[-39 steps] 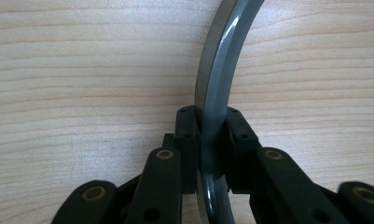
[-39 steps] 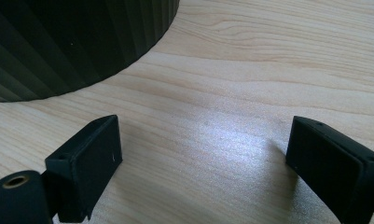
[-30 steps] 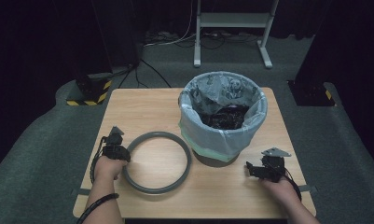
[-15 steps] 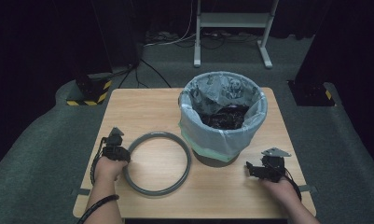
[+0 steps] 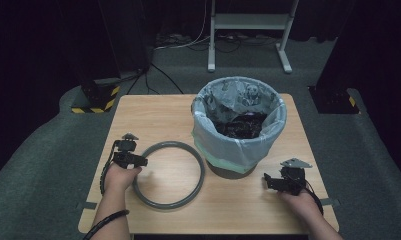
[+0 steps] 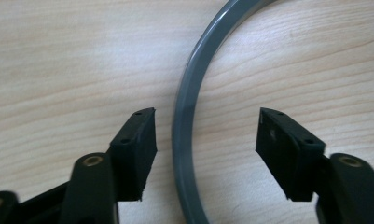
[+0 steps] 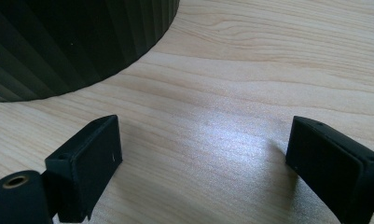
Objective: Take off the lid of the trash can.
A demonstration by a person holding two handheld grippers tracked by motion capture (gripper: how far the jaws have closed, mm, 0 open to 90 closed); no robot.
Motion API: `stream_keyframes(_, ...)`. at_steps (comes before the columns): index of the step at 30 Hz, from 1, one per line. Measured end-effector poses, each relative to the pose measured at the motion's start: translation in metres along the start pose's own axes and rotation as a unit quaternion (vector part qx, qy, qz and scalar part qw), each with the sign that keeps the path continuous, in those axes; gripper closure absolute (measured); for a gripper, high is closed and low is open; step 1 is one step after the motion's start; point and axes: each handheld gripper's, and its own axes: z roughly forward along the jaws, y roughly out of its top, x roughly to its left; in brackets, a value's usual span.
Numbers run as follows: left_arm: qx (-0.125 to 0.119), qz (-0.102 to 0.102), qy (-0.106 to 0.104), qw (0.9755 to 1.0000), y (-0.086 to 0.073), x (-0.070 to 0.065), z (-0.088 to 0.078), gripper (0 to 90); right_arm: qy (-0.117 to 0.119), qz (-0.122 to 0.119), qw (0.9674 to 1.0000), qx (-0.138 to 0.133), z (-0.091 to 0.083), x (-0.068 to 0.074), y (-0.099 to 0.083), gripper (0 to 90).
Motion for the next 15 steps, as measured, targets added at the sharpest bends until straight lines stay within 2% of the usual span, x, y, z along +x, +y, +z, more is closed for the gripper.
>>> stream_keyframes(5, -0.034, 0.016, 0.005, 0.9993, 0.004, -0.011, -0.002, 28.2, 0.0, -0.001, 1.0, 0.001, 0.0, 0.0, 0.0, 10.1)
stream_keyframes(6, -0.034, 0.016, 0.005, 0.9993, 0.004, -0.011, -0.002, 26.6, 0.0, -0.001, 1.0, 0.0, 0.0, 0.0, 0.0, 10.5)
stream_keyframes(8, -0.065, 0.021, -0.006, 0.9976, 0.008, -0.018, -0.006, 24.0, 0.001, -0.002, 1.0, 0.0, 0.0, 0.0, 0.001, 11.6)
stream_keyframes(9, -0.065, 0.021, -0.006, 0.9976, 0.008, -0.018, -0.006, 23.7, 0.002, -0.004, 1.0, 0.002, -0.001, 0.0, 0.001, 12.7)
stream_keyframes(11, -0.086, 0.022, -0.024, 0.9958, 0.011, -0.024, -0.008, 22.7, 0.0, -0.01, 0.9999, 0.003, -0.002, 0.0, 0.002, 13.4)
stream_keyframes(12, -0.103, 0.031, -0.031, 0.9937, 0.014, -0.029, -0.01, 21.5, -0.005, -0.012, 0.9999, 0.0, -0.003, -0.001, 0.003, 13.9)
stream_keyframes(13, -0.111, 0.037, -0.036, 0.9925, 0.015, -0.032, -0.011, 20.7, -0.01, -0.014, 0.9998, -0.006, -0.004, -0.001, 0.004, 13.9)
stream_keyframes(14, -0.111, 0.037, -0.036, 0.9925, 0.015, -0.032, -0.011, 20.5, -0.01, -0.014, 0.9998, -0.006, -0.004, -0.001, 0.004, 13.9)
stream_keyframes(15, -0.121, 0.044, -0.044, 0.9907, 0.017, -0.036, -0.011, 20.5, -0.01, -0.01, 0.9998, -0.014, -0.006, -0.002, 0.006, 13.9)
